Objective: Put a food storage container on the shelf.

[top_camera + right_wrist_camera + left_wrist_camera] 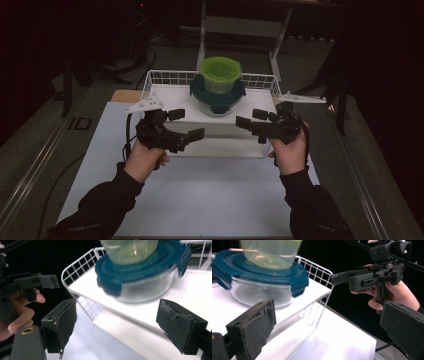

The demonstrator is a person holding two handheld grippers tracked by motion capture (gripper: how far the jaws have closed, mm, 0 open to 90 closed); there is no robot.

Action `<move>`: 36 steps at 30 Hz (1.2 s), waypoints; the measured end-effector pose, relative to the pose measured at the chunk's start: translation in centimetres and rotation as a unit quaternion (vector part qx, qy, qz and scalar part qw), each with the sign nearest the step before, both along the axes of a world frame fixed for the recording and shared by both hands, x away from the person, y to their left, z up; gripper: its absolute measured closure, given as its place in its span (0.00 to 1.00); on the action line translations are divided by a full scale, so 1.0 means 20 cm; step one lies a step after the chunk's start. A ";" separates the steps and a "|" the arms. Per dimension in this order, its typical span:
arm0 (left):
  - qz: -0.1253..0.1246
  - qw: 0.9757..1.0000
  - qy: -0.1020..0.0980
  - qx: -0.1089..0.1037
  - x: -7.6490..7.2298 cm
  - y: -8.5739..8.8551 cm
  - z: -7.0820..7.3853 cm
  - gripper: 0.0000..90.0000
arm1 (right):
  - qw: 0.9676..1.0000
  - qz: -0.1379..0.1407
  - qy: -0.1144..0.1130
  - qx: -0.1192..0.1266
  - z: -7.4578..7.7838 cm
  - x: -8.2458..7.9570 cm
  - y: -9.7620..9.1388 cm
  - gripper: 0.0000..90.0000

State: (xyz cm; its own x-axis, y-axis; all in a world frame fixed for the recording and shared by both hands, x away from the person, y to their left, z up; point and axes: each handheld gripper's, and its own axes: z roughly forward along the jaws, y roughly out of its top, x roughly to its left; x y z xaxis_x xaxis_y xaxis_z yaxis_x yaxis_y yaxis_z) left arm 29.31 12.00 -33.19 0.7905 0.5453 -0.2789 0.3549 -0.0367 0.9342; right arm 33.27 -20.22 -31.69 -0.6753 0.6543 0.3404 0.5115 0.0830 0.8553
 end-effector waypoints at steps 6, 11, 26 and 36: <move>-0.011 1.000 0.002 0.010 -0.08 -0.02 -0.10 0.00 | 1.000 0.007 0.008 0.003 -0.13 -0.06 -0.02 0.18; -0.022 0.999 0.008 0.025 -0.12 -0.04 -0.20 0.00 | 1.000 0.012 0.010 -0.002 -0.23 -0.10 -0.03 0.18; -0.021 0.999 0.010 0.046 -0.21 0.02 -0.44 0.00 | 0.999 0.025 0.025 -0.024 -0.51 -0.18 -0.02 0.18; -0.036 0.997 0.022 0.067 -0.27 0.00 -0.64 0.00 | 0.998 0.035 0.026 -0.048 -0.72 -0.23 -0.05 0.18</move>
State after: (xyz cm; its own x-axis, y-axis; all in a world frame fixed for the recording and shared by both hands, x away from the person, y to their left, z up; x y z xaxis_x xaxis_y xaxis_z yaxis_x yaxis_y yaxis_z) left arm 23.98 12.07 -45.92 0.8178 0.5220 -0.2424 0.3866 -0.1863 0.9032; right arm 28.66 -21.26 -46.02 -0.7039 0.6370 0.3144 0.5449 0.2002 0.8142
